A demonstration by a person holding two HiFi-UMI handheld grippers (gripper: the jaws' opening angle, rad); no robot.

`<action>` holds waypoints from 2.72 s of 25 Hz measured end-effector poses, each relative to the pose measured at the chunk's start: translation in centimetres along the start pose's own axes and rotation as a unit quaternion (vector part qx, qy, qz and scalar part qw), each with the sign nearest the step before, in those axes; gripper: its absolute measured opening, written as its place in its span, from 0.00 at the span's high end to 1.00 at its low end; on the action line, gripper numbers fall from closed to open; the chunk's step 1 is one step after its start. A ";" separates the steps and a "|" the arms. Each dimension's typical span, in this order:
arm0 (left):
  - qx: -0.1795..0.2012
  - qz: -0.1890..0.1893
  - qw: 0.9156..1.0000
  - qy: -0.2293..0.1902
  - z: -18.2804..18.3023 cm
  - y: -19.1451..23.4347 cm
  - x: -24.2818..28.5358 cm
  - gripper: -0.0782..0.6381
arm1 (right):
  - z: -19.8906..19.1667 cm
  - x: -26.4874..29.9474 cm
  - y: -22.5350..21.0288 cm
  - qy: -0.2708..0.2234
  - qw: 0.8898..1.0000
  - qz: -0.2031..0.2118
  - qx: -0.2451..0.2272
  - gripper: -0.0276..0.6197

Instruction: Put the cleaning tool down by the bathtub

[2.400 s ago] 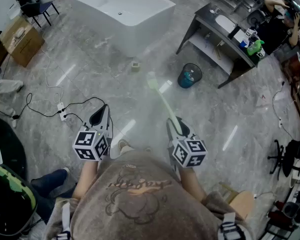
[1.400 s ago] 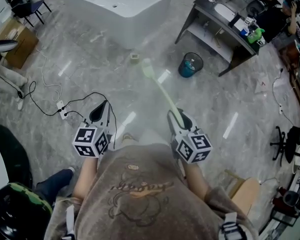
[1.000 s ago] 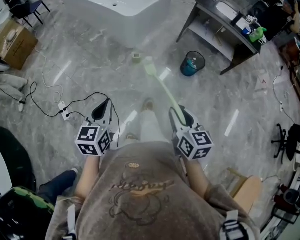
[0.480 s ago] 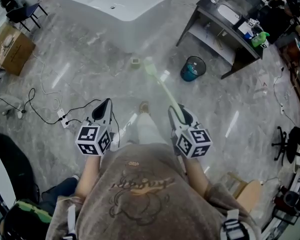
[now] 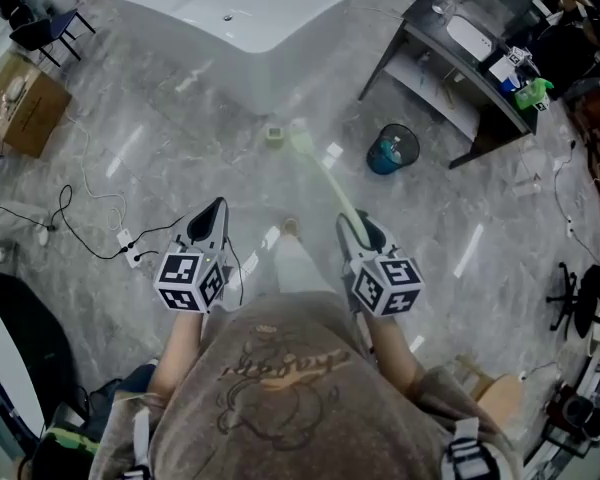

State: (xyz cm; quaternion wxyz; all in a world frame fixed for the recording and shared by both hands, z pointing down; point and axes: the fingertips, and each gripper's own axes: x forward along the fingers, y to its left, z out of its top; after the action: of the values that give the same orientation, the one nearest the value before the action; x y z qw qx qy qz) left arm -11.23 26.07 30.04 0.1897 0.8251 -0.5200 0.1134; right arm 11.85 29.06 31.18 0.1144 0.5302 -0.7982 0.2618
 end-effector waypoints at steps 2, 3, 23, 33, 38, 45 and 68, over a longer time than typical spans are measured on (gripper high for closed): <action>-0.001 -0.001 1.000 0.006 0.3 0.6 1.5 0.89 | 0.5 1.4 -0.6 0.005 1.000 0.002 0.001 0.78; 0.000 -0.002 1.000 0.009 0.6 0.9 2.2 0.89 | 0.8 2.2 -0.9 0.008 1.000 0.002 0.002 0.78; -0.001 0.027 1.000 0.001 10.4 3.6 18.3 0.89 | 11.5 15.3 -9.9 0.029 0.999 0.034 0.005 0.78; -0.013 0.037 0.999 0.001 11.7 6.2 22.5 0.89 | 12.7 20.0 -11.2 0.061 0.997 0.037 -0.003 0.78; -0.012 0.028 1.000 0.004 12.4 8.1 25.6 0.89 | 14.0 22.7 -11.2 0.061 0.998 0.032 -0.005 0.78; 0.001 0.022 1.000 0.013 13.8 11.2 29.2 0.89 | 15.3 27.1 -11.7 0.068 0.997 0.022 0.003 0.78; 0.011 -0.021 0.999 0.049 13.9 17.0 38.5 0.89 | 14.2 38.4 -12.1 0.111 0.994 0.000 0.016 0.78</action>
State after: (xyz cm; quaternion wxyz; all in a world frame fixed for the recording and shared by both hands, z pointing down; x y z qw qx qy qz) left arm -10.03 -17.94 35.64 0.2085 0.8312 -0.4913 0.1554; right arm 8.35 -12.40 40.52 0.1934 0.4996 -0.7766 0.3315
